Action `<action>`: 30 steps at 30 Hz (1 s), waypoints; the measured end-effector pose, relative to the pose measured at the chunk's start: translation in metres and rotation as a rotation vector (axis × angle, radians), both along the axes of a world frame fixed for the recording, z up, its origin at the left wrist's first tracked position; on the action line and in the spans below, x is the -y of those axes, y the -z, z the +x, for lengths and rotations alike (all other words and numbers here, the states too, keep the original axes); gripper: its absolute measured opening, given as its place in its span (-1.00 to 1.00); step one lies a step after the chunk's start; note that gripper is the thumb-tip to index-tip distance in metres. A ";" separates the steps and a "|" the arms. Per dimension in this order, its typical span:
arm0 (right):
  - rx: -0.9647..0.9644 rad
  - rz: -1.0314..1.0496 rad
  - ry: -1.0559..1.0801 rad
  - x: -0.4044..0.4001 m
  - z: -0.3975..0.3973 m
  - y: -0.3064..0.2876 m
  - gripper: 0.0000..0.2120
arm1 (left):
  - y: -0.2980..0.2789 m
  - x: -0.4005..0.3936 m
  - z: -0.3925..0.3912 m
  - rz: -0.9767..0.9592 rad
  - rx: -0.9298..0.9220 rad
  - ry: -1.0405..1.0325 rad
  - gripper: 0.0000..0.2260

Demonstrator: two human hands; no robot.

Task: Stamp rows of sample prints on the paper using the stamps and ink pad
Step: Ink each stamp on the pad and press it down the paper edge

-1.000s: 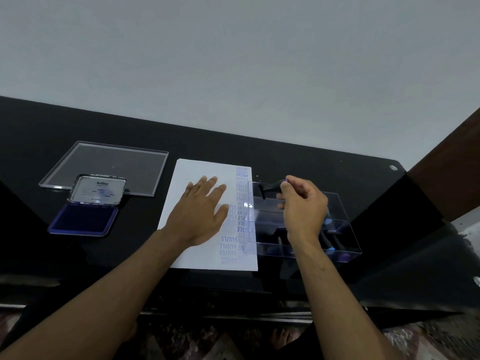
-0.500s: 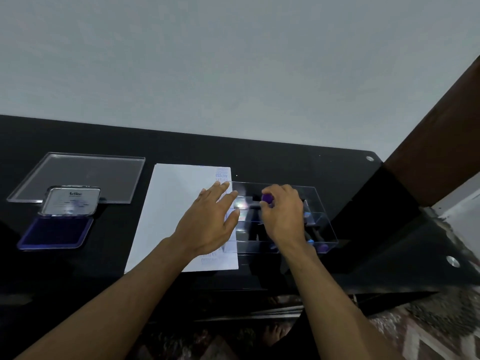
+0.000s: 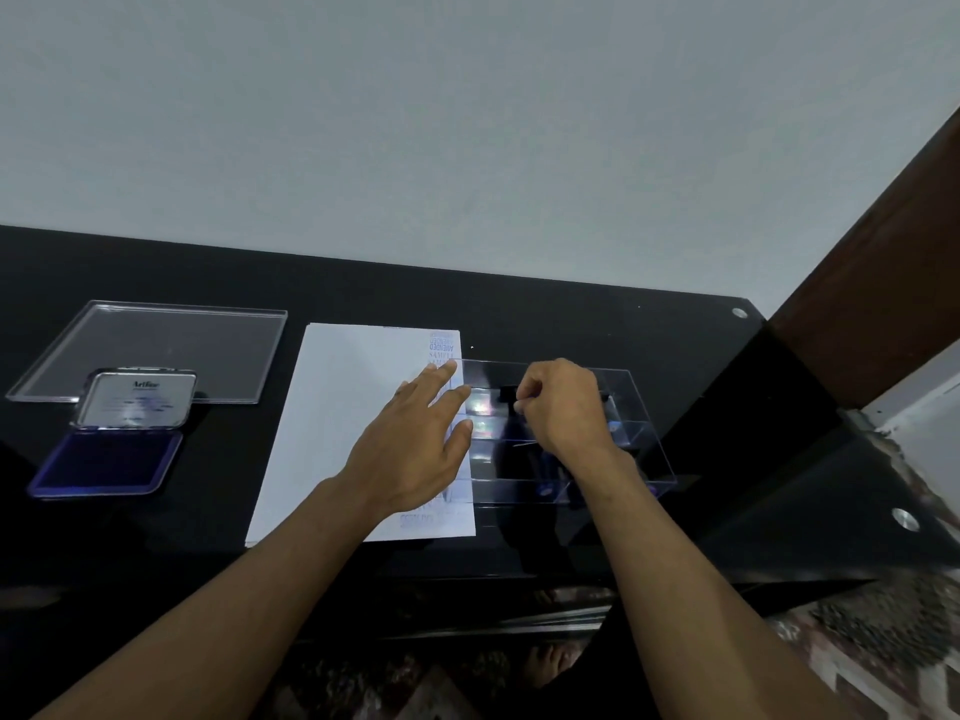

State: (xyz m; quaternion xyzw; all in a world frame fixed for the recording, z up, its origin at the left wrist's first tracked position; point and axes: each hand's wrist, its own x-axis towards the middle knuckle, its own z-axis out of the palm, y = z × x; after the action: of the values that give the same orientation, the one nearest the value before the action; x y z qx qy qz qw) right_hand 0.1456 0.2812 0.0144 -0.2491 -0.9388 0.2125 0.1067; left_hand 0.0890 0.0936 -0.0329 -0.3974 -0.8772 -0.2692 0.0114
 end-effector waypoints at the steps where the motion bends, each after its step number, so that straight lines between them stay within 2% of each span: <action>1: -0.002 -0.014 -0.001 0.000 0.001 -0.001 -0.82 | 0.000 0.000 0.000 0.000 -0.003 0.001 -0.47; 5: -0.021 -0.055 -0.016 0.003 0.005 -0.005 -0.93 | -0.002 0.000 0.001 0.001 0.012 -0.004 -0.45; 13: -0.073 -0.034 -0.037 0.004 0.030 -0.014 -0.91 | -0.004 0.000 0.007 0.029 0.014 0.030 -0.48; 19: 0.235 -0.008 -0.129 0.008 0.051 -0.020 -0.92 | -0.005 0.006 0.021 0.046 0.000 0.128 -0.50; 22: 0.368 0.082 -0.193 0.012 0.052 -0.020 -0.90 | -0.006 0.010 0.024 0.032 0.004 0.130 -0.48; 27: 0.544 0.179 -0.329 0.017 0.043 -0.031 -0.80 | -0.008 0.014 0.025 -0.009 0.048 0.120 -0.42; 30: 0.617 0.161 -0.402 0.018 0.040 -0.041 -0.72 | -0.008 0.015 0.024 -0.021 0.051 0.117 -0.41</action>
State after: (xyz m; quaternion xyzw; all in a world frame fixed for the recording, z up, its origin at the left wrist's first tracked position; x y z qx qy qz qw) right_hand 0.1860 0.2635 0.0550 -0.1032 -0.9707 0.0698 -0.2057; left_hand 0.1131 0.0787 -0.0253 -0.4410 -0.8553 -0.2704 -0.0309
